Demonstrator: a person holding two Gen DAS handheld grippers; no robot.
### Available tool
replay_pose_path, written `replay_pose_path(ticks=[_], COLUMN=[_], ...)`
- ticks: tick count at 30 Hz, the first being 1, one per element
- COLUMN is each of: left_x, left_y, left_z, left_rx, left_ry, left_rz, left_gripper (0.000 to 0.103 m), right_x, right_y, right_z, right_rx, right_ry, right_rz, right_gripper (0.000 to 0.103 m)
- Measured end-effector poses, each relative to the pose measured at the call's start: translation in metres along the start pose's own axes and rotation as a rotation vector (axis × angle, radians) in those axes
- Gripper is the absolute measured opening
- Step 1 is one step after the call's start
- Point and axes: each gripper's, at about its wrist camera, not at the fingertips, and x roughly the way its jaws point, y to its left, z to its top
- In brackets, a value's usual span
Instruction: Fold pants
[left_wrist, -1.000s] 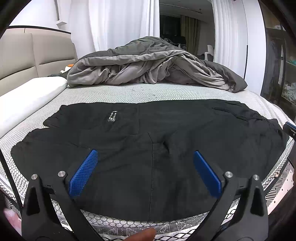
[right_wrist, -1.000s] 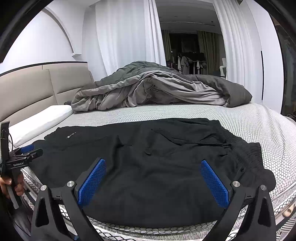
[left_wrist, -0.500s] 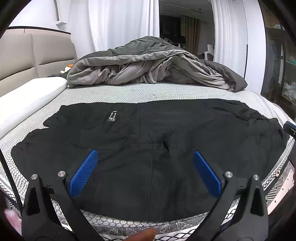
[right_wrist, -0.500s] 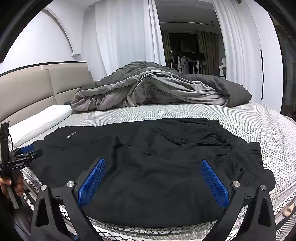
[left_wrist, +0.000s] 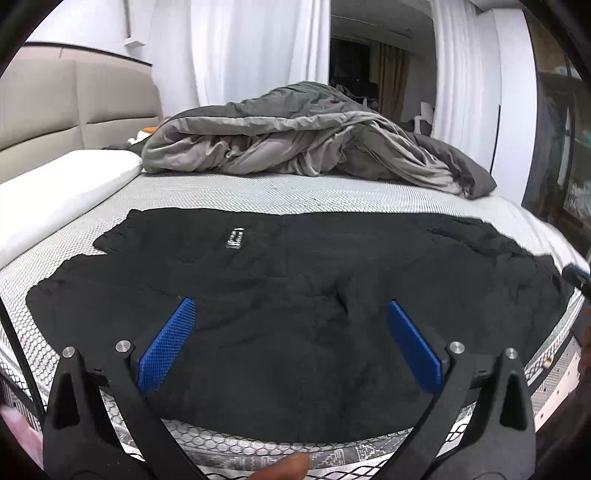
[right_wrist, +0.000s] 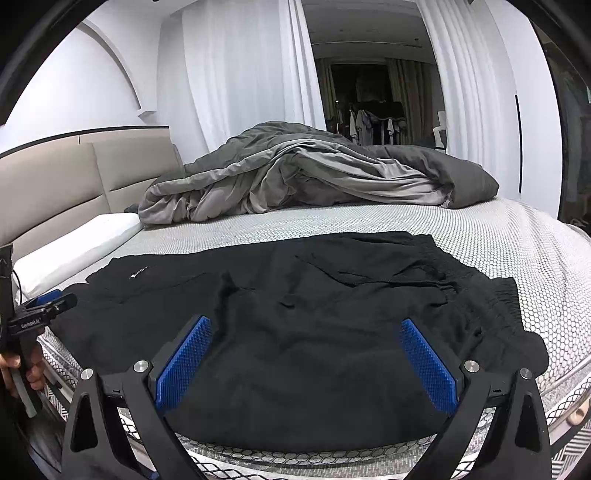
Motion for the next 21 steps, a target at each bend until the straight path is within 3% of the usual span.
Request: replay_pose_path(ticks=[7,12,16,19,21], left_x=[-0.019,-0.03,-0.034,-0.04,-0.039], left_y=[0.054,0.105,0.166,0.211,0.23], left_z=[0.01,0.01,-0.006,-0.024,-0.032], left_rx=[-0.11,-0.177,-0.31,-0.462,-0.517], left_ry=[0.025,0.056,0.136,0.147,0.153], left_rz=[-0.047,0.086,0.212,0.229,0.221], left_gripper=[0.103,0.102,0.102,0.101,0.093], right_x=[-0.001,-0.008,-0.019,-0.023,-0.024], right_y=[-0.016,-0.038,-0.061,-0.077,-0.086], right_z=[-0.005,-0.01,-0.016,-0.019,-0.021], right_rx=[0.025,0.078,0.123,0.177,0.209], right_ry=[0.031,0.072,0.068,0.07,0.072], right_rz=[0.001,-0.018,-0.016,-0.002,-0.002], right_gripper=[0.103,0.103,0.103,0.103,0.103])
